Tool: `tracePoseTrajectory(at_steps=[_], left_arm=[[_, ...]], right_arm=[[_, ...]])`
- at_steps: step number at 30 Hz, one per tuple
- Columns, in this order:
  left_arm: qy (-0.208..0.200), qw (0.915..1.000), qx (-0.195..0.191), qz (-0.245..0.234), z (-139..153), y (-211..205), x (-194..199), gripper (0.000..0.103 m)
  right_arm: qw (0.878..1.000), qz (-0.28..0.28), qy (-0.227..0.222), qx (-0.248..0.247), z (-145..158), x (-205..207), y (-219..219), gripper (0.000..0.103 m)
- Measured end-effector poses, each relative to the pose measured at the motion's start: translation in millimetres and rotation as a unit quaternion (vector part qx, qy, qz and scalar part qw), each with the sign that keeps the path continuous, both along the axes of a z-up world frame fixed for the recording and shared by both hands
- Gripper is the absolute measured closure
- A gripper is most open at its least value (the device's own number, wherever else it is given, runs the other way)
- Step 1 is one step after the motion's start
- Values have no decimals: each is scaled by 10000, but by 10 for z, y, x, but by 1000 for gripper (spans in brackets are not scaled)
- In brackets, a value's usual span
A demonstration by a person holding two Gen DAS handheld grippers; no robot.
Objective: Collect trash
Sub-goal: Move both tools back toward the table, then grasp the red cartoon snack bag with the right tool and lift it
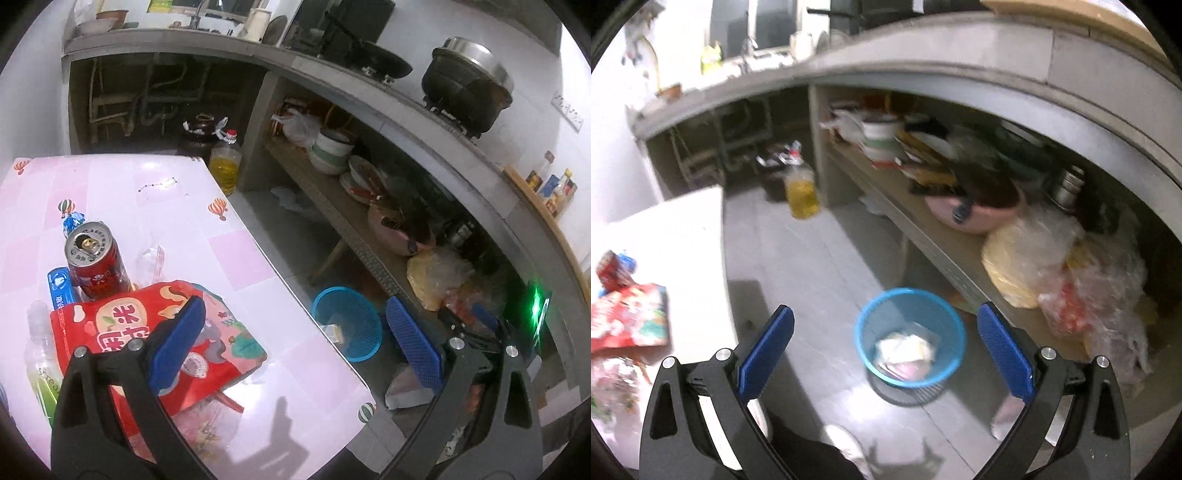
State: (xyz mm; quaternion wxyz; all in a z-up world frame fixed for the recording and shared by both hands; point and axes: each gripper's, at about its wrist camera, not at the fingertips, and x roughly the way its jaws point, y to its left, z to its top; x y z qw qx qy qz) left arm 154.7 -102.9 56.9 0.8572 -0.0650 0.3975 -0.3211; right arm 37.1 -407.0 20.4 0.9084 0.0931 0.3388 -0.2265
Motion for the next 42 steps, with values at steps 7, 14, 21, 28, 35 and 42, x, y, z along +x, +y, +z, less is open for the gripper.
tracePoseTrajectory(at_steps=[7, 14, 21, 28, 35, 42], left_arm=[[-409, 9984, -280, 258, 72, 502, -162, 8], [-668, 9945, -142, 796, 100, 1124, -287, 9], [-614, 9910, 14, 1188, -24, 1661, -390, 9], [-507, 9890, 14, 1392, -209, 1957, -530, 9], [-451, 9890, 33, 1406, -353, 2035, -553, 9], [-540, 9898, 109, 1311, -402, 2035, -554, 11]], right_arm=[[9985, 328, -359, 244, 142, 59, 178, 7], [9937, 919, -406, 493, 205, 293, 550, 7], [9816, 1622, -325, 952, 196, 505, 926, 7], [9466, 2202, -56, 2356, -14, 691, 1122, 7], [8500, 2367, 448, 4685, -641, 969, 1364, 17], [8063, 1963, 772, 5526, -1145, 1239, 1597, 30]])
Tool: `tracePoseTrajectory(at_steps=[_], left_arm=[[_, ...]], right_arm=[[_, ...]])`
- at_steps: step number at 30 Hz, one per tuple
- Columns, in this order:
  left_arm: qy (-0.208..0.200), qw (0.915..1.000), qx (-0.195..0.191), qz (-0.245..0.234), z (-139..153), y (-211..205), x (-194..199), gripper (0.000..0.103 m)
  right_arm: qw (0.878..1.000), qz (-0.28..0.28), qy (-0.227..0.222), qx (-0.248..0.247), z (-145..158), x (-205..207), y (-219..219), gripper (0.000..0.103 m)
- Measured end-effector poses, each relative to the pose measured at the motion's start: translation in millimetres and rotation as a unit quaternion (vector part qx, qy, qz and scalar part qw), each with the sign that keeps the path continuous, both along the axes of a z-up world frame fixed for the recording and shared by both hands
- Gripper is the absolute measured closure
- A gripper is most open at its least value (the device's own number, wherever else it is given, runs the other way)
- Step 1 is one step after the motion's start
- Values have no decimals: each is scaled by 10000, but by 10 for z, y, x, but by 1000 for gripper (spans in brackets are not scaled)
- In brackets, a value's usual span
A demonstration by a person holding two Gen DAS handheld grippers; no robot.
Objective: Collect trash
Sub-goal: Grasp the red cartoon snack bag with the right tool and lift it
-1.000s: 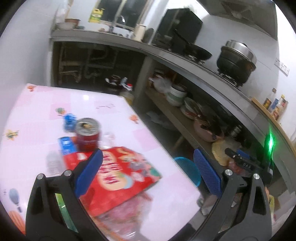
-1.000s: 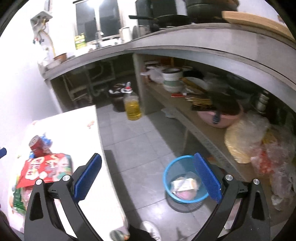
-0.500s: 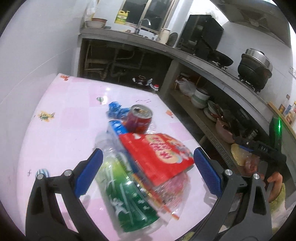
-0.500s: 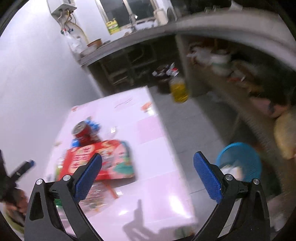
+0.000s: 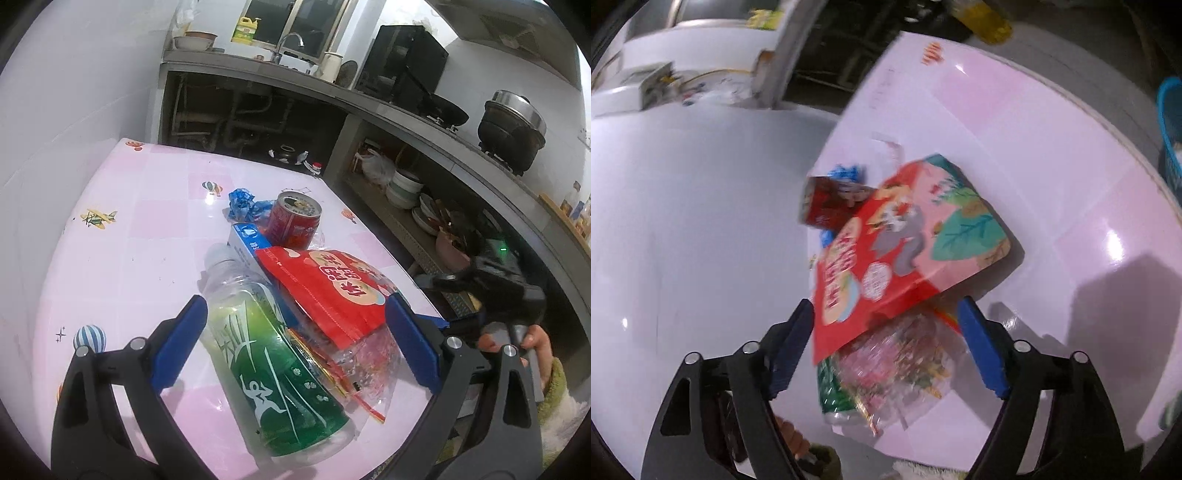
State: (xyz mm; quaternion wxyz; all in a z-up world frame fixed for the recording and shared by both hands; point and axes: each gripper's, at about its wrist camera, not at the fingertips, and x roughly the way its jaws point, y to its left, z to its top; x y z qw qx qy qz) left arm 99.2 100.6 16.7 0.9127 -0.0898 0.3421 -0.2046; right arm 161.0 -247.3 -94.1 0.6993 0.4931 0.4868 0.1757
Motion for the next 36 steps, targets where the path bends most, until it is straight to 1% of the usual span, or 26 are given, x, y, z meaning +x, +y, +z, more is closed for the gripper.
tracePoseTrajectory(at_steps=[2, 5, 8, 10, 13, 14, 16, 17, 19, 22, 25, 28, 31, 36], left_arm=[[-8, 10000, -17, -8, -8, 14, 7, 11], [4, 10000, -79, -10, -15, 44, 19, 12], [-14, 10000, -68, -7, -16, 65, 27, 12], [-2, 10000, -75, 4, -22, 79, 36, 12], [16, 9999, -96, 31, -26, 88, 42, 15], [21, 9999, -98, 42, -29, 91, 44, 16], [42, 9999, -105, 63, -35, 93, 47, 17], [48, 9999, -110, 69, -34, 91, 44, 18], [46, 9999, -107, 82, -30, 96, 43, 19], [31, 9999, -78, 89, -21, 103, 45, 19], [46, 9999, -45, 95, -32, 109, 62, 20], [109, 9999, -36, 116, -61, 118, 92, 23], [176, 9997, -70, 150, -81, 131, 106, 25], [219, 9996, -107, 163, -83, 157, 125, 28]], right_arm=[[9997, -163, 141, 152, -114, 69, 26, 32], [9985, -302, 228, 406, -205, 130, 49, 37], [9974, -410, 183, 565, -256, 160, 113, 40], [9965, -472, 158, 672, -272, 153, 124, 44], [9951, -573, 156, 793, -311, 162, 119, 54], [9944, -606, 156, 848, -325, 160, 119, 56], [9933, -670, 107, 938, -330, 144, 102, 65], [9930, -686, 85, 958, -328, 134, 89, 68], [9922, -711, 4, 1028, -317, 137, 68, 76], [9912, -670, -99, 1133, -290, 133, 30, 86], [9895, -664, -200, 1267, -279, 132, -4, 93], [9878, -659, -287, 1380, -257, 117, -63, 96], [9855, -674, -419, 1498, -221, 104, -137, 97], [9792, -618, -625, 1831, -162, 49, -297, 98]])
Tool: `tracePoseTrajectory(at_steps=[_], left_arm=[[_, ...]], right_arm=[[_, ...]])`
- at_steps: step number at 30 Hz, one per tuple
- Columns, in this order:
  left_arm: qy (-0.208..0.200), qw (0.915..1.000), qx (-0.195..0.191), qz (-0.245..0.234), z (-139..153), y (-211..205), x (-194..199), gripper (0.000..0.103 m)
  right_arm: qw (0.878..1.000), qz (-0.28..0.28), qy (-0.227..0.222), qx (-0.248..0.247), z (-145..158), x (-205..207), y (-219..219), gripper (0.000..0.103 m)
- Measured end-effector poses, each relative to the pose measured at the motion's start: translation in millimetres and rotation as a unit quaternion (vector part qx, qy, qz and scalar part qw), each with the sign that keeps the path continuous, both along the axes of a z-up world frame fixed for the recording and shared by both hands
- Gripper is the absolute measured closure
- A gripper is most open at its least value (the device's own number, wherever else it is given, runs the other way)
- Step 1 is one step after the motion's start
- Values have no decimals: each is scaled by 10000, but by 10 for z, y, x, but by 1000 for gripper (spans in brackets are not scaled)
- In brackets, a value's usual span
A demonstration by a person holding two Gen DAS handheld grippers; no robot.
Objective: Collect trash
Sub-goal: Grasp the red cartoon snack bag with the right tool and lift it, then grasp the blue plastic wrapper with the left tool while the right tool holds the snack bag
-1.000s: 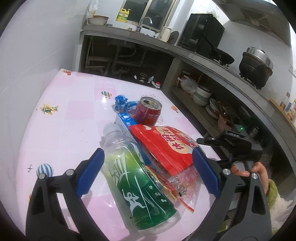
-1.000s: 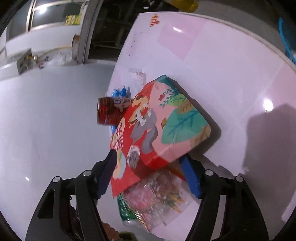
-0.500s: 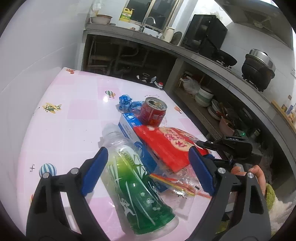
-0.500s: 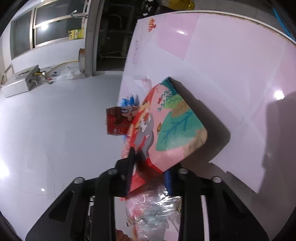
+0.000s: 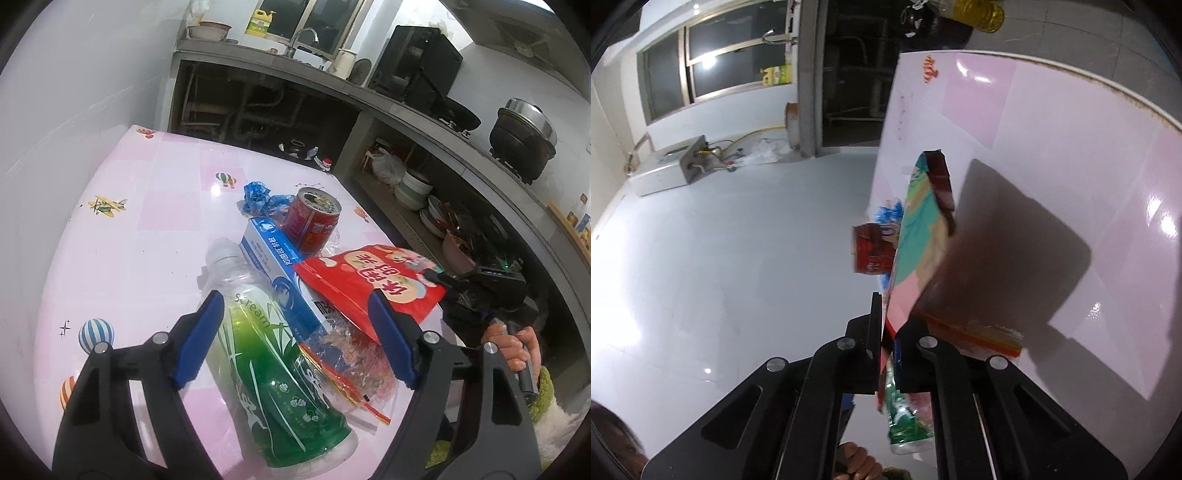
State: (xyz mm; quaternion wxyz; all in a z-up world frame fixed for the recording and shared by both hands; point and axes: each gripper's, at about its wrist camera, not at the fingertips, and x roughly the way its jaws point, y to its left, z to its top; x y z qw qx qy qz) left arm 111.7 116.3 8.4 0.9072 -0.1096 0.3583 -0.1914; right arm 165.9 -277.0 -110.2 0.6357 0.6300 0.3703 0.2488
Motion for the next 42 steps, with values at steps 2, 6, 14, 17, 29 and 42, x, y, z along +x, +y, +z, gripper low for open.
tracePoseTrajectory(at_steps=[2, 6, 14, 17, 29, 42], left_arm=[[23, 10000, -13, -3, 15, 0, 20, 29], [16, 10000, -59, 13, 99, 15, 125, 30], [404, 9983, -3, 432, 296, 55, 871, 38], [872, 9946, 20, 570, 282, 12, 1349, 45], [2715, 9597, -410, 597, -402, -343, 2872, 46], [3273, 9402, 220, 921, -909, -513, 3303, 68]], right_arm=[[9999, 14, -51, 91, 17, -35, -66, 98], [9998, 9, -97, 188, 50, -115, -223, 98], [9987, -194, -205, 414, 74, -294, -568, 98], [9981, -247, -301, 481, 90, -373, -680, 98], [9964, -333, -475, 616, 123, -430, -897, 98], [9952, -357, -565, 716, 120, -428, -954, 98]])
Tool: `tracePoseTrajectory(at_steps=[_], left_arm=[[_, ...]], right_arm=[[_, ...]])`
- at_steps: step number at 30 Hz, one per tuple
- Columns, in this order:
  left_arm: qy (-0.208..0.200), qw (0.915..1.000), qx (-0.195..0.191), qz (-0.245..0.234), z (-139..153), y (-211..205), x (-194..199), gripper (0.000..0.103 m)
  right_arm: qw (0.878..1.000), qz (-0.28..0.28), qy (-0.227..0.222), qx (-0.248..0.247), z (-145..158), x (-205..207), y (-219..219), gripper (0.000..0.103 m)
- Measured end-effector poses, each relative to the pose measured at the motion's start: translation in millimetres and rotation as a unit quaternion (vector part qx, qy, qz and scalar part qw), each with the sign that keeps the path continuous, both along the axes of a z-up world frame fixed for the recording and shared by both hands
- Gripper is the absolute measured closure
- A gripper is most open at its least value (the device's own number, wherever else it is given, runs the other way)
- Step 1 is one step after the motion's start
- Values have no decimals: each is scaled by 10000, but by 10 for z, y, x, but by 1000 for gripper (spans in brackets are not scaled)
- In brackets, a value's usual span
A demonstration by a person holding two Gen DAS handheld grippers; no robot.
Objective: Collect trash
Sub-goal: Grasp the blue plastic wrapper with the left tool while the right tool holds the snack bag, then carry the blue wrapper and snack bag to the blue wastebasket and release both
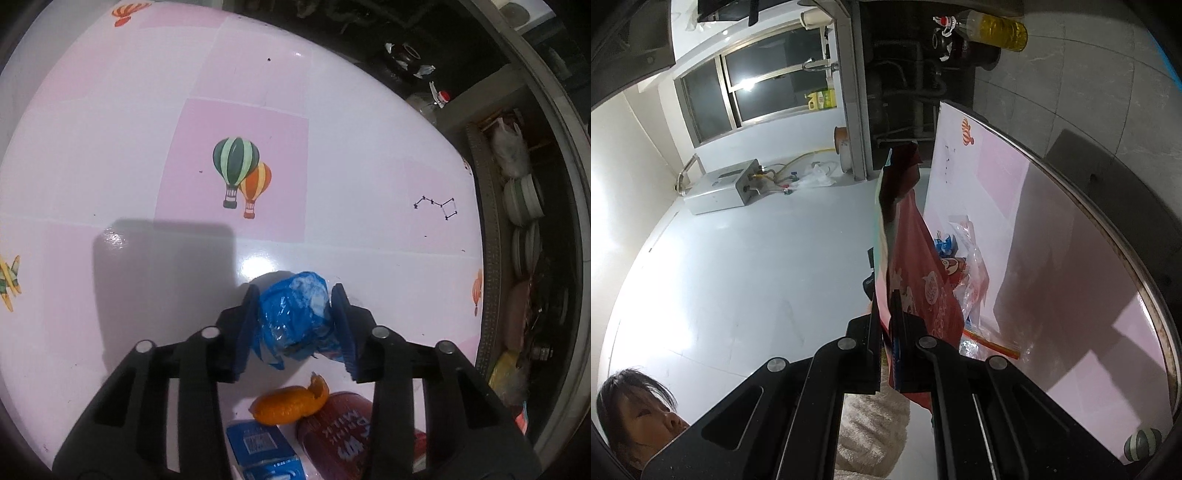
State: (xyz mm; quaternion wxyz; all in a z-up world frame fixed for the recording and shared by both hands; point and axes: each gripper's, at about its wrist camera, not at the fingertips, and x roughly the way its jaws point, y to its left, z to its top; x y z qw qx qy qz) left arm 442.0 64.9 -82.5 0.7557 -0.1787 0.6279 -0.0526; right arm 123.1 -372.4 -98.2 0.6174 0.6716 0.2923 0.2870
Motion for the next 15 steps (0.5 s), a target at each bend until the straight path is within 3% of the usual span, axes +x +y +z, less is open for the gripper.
tracePoseTrajectory(at_steps=[8, 15], left_arm=[[-245, 9990, -352, 146, 7, 93, -15, 77], [-699, 9955, -501, 386, 237, 231, -134, 81]], right_arm=[[10000, -44, -45, 1, 10, -22, -22, 98], [9999, -81, -131, -1, 39, -61, -60, 98]])
